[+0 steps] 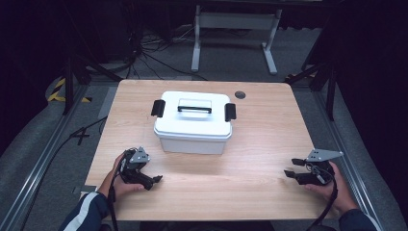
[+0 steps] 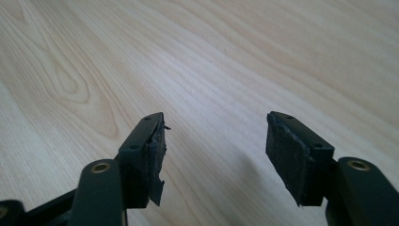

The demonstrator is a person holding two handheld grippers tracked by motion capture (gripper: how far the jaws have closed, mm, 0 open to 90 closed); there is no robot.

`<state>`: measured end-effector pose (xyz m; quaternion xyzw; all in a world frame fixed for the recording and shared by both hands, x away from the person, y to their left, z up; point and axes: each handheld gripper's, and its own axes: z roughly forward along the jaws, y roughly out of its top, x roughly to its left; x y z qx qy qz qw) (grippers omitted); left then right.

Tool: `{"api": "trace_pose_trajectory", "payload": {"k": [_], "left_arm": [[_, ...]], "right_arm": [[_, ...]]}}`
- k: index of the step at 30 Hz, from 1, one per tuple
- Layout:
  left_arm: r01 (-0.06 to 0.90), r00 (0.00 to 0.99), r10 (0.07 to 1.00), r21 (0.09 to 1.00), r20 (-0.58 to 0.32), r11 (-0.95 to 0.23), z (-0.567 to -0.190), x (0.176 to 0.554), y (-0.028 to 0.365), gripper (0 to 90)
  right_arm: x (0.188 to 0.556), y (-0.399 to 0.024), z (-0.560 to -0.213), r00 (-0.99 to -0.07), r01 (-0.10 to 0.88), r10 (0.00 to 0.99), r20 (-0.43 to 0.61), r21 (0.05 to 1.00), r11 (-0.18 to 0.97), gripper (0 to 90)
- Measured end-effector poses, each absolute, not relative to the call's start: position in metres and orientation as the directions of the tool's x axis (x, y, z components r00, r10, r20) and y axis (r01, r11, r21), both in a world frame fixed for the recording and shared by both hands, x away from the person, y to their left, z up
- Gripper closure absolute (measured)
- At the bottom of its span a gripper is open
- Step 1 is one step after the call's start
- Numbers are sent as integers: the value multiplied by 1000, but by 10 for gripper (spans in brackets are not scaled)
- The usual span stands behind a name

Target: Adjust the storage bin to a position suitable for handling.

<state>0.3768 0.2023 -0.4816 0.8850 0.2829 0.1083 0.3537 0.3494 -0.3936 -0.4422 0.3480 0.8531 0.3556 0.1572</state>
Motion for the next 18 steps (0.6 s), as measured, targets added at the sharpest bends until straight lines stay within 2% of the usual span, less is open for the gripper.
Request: {"api": "trace_pose_trajectory", "payload": {"k": [18], "left_arm": [[423, 817, 577, 687, -7, -590, -482, 377, 202, 5]], "right_arm": [[376, -362, -377, -767, 333, 626, -140, 748, 575, 460]]}}
